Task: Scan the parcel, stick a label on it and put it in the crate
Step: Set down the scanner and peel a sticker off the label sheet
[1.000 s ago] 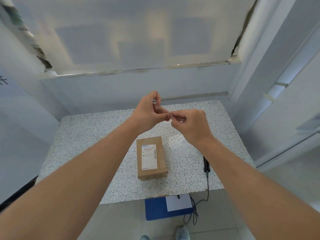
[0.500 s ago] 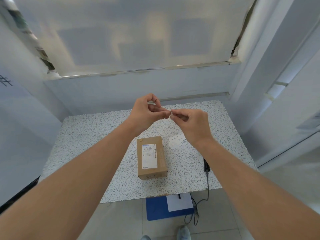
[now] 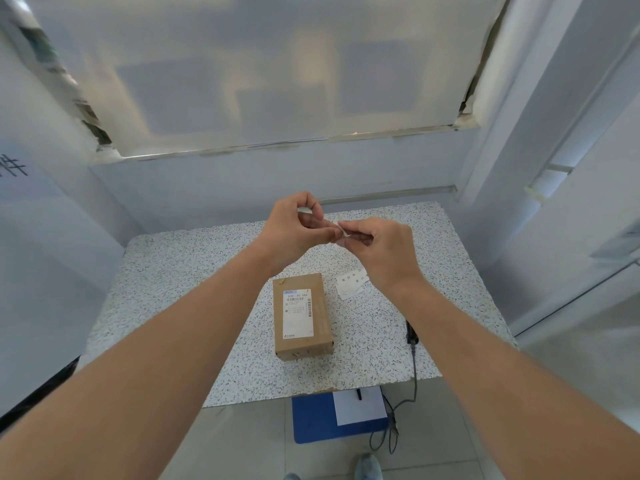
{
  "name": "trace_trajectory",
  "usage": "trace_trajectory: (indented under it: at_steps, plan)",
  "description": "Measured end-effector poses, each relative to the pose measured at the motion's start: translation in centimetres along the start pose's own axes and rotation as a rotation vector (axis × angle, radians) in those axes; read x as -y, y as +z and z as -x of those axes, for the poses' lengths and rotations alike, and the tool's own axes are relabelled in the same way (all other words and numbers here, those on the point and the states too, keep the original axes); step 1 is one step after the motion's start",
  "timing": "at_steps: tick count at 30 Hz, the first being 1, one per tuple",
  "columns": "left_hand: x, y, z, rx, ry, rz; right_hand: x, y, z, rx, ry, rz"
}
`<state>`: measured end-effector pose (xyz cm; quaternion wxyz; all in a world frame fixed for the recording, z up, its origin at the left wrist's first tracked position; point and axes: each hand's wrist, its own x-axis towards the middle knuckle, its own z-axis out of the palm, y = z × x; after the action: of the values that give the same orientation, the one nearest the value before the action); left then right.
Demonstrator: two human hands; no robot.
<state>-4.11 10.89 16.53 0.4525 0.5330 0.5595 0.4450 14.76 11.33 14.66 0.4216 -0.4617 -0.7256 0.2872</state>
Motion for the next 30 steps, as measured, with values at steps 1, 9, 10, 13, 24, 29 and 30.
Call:
trace_trajectory:
  at_steps: [1,9,10,13,24,29,30]
  plan:
    - [0.0,0.0,0.0,0.002,0.002,0.001,0.0,0.0,0.0,-0.003,0.002,-0.005]
    - [-0.1,0.2,0.0,0.000,0.009,-0.009,0.1,0.1,-0.1,-0.032,-0.006,-0.011]
    - [-0.1,0.2,-0.1,-0.001,0.007,-0.014,0.1,0.1,-0.1,-0.030,-0.009,-0.011]
    - [-0.1,0.1,-0.3,0.001,-0.002,-0.013,0.1,0.2,-0.2,-0.019,-0.033,0.002]
    - [0.2,-0.1,-0.9,0.013,0.008,-0.022,0.0,0.4,-0.5,0.013,-0.058,0.013]
    - [0.7,-0.4,-0.9,0.033,0.024,0.014,-0.5,0.6,-0.3,0.059,-0.043,-0.040]
    - [0.8,-0.5,-0.9,0.031,0.026,0.024,-0.6,0.7,-0.3,0.060,-0.036,-0.043]
